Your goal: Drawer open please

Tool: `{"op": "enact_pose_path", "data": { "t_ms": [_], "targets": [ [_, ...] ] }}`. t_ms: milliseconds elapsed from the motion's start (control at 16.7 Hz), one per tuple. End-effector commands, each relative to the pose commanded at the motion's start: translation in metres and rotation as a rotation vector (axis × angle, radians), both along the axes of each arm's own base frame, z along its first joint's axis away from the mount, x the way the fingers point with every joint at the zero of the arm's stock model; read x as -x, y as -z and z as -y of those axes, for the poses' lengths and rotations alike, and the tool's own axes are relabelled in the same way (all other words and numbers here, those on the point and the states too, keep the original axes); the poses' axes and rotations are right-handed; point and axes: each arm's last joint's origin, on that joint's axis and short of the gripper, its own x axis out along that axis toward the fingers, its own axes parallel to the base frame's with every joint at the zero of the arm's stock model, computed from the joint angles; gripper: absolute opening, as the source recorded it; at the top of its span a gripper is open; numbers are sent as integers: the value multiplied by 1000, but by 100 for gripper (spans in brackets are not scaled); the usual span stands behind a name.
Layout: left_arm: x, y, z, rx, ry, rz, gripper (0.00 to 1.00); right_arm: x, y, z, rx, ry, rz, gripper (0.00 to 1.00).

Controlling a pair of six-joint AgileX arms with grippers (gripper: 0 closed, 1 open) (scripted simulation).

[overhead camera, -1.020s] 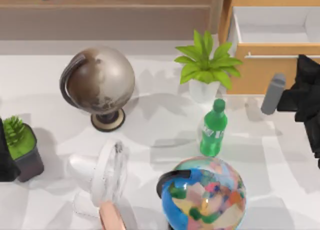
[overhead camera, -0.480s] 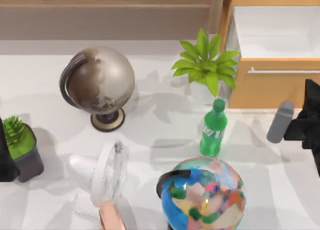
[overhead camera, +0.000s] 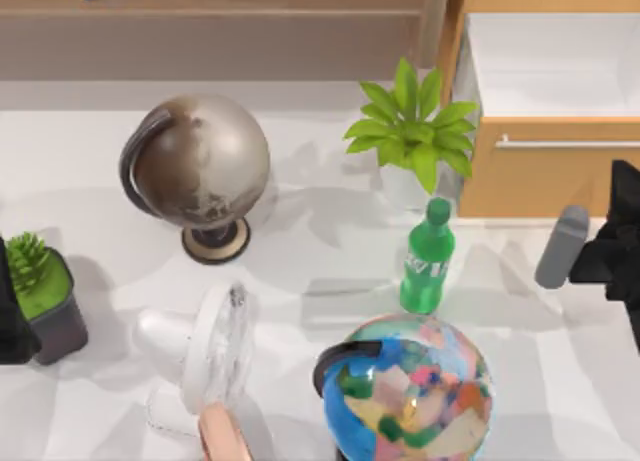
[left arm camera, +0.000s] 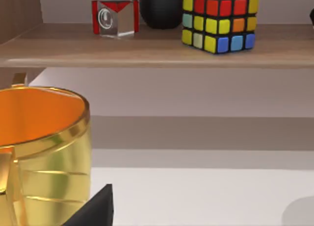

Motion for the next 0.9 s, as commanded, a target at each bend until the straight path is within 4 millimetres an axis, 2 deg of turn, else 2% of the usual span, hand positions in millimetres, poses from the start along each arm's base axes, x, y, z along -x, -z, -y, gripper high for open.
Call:
{"op": "enact_pose_path", "data": {
  "t_ms": [540,900],
  "targets": [
    [0,0,0,0,0,0,100,0,0,0,0,0,0,98],
    [0,0,0,0,0,0,100,0,0,0,0,0,0,100]
  ]
}}
